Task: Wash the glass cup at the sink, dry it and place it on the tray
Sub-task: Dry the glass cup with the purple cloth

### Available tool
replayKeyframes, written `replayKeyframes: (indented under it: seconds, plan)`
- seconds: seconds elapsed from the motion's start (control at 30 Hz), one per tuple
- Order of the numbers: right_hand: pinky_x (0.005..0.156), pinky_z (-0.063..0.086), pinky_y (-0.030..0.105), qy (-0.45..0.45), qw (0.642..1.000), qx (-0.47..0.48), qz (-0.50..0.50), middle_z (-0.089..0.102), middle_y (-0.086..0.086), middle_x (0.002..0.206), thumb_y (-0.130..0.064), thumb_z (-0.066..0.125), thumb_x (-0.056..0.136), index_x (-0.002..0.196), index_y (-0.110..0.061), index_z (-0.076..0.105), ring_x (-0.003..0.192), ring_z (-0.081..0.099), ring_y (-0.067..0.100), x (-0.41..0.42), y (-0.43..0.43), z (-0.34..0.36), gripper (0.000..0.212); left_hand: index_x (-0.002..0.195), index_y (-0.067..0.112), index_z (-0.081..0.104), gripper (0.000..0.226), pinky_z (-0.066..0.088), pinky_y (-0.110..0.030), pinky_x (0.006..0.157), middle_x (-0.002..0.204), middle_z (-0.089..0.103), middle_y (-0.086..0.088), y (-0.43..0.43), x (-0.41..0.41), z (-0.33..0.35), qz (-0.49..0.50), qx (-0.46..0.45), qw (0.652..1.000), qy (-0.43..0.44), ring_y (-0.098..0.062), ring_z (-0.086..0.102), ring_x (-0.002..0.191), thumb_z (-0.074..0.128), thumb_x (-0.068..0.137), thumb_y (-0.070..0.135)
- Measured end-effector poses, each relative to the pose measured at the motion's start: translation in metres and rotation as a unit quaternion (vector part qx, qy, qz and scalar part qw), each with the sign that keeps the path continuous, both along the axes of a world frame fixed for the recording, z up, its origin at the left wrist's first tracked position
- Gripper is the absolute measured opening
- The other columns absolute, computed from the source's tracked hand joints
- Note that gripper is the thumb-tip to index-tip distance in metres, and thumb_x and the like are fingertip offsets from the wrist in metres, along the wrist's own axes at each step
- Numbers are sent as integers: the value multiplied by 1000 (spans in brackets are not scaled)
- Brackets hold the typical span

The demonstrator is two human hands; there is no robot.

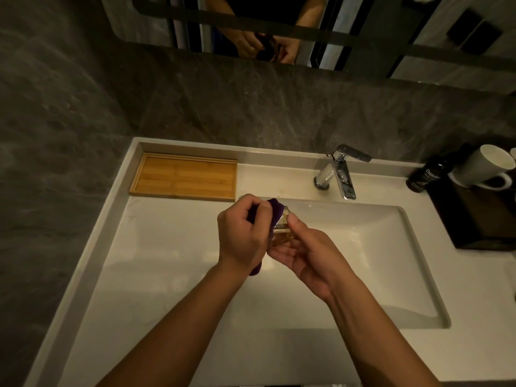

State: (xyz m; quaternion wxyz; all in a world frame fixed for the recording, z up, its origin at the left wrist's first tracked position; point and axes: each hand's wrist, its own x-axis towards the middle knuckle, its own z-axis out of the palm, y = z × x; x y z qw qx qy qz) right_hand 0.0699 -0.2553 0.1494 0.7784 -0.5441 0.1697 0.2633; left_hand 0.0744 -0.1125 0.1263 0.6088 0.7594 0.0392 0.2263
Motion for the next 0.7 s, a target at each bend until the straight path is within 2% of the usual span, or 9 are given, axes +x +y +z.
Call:
replayKeyframes:
  seconds: [0.1,0.2,0.3,0.37,0.4,0.47,0.57,0.63,0.7]
  plan:
    - [103,59,48,50,996,70,-26,74,31,124,-39,74,83,119,0,74,115,73,39,-2,4,-5,53,86,18,66,26,49,-16,57,75,64,10,-5,-4,1,21,-84,996,-22,-7,63,71,49,89,38]
    - [109,54,46,91,987,129,-27,71,31,129,-46,68,87,123,3,75,118,70,37,-6,8,-11,61,78,16,64,29,49,-28,55,69,61,-3,-12,-9,-1,41,-174,984,-25,-13,59,66,46,90,35]
    - [110,54,48,57,997,56,-4,74,30,125,-46,70,87,130,4,68,119,72,39,-2,0,-12,66,73,16,62,31,47,-26,53,66,59,-2,-7,-5,-4,24,-143,989,25,-11,57,62,46,89,37]
    - [103,58,45,14,999,-26,12,79,27,116,-46,71,83,125,4,71,113,76,37,2,-6,-7,65,74,18,64,27,49,-25,53,67,62,2,-3,-1,-4,0,-60,997,47,-10,60,64,50,92,33]
    - [100,60,44,-1,999,-48,20,80,26,113,-47,72,82,121,4,72,108,78,35,4,-6,-5,64,77,18,67,25,51,-27,54,69,65,1,-3,0,-4,-13,-19,998,51,-11,62,67,52,93,30]
    - [99,61,44,0,999,-49,16,79,26,113,-46,74,81,119,4,73,106,79,34,5,-4,-4,63,85,18,70,21,56,-29,56,75,68,2,-4,0,-4,-14,3,999,48,-13,66,73,54,92,30]
    - [110,53,51,50,999,15,-15,74,31,125,-44,74,83,122,3,73,119,72,40,1,3,-6,61,88,18,68,25,51,-18,57,75,65,9,-10,-3,-3,38,-52,998,19,-7,64,73,51,89,37]
    - [113,48,50,87,992,85,-21,73,29,125,-47,68,86,115,0,80,118,70,37,-2,5,-9,56,83,15,65,29,51,-25,56,72,63,6,-17,-8,-2,66,-141,988,-1,-9,61,68,46,90,37]
    - [113,47,47,89,991,102,-8,75,27,123,-52,64,87,111,-3,82,115,70,34,-2,3,-9,57,79,16,62,28,52,-35,56,71,61,3,-20,-9,-1,66,-171,983,5,-20,61,68,45,92,34]
